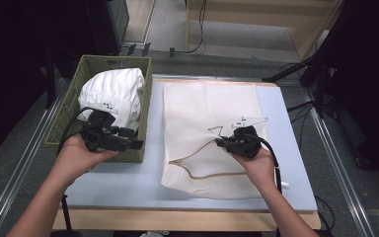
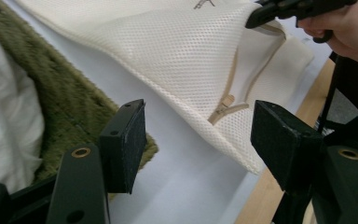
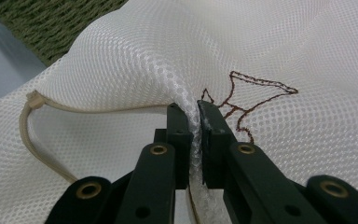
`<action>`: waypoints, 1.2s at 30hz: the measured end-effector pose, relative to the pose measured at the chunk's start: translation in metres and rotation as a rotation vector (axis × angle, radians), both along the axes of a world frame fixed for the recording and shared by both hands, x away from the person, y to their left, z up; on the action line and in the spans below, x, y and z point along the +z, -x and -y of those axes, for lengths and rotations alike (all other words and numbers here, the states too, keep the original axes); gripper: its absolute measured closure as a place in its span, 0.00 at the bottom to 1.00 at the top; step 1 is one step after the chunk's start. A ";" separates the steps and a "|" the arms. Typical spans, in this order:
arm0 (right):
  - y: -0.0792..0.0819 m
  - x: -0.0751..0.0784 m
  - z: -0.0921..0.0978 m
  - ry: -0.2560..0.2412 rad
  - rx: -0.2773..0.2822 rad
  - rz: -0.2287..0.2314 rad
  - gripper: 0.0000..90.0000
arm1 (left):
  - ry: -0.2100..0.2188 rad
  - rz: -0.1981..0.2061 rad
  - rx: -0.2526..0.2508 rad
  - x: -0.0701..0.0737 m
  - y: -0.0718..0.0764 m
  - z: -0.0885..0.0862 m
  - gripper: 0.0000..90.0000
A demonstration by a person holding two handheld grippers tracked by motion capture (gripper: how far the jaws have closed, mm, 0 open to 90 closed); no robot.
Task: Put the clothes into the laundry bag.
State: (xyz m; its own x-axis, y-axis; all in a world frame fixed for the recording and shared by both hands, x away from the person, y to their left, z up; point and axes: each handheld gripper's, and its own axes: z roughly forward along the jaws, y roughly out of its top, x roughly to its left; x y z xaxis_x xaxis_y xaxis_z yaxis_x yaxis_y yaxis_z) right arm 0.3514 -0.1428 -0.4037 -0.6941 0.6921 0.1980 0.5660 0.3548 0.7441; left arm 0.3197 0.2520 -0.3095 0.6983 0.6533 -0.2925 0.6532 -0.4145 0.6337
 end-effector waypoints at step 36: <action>0.001 -0.002 -0.001 0.009 -0.003 -0.010 0.94 | -0.094 0.041 0.239 -0.003 -0.093 -0.073 0.15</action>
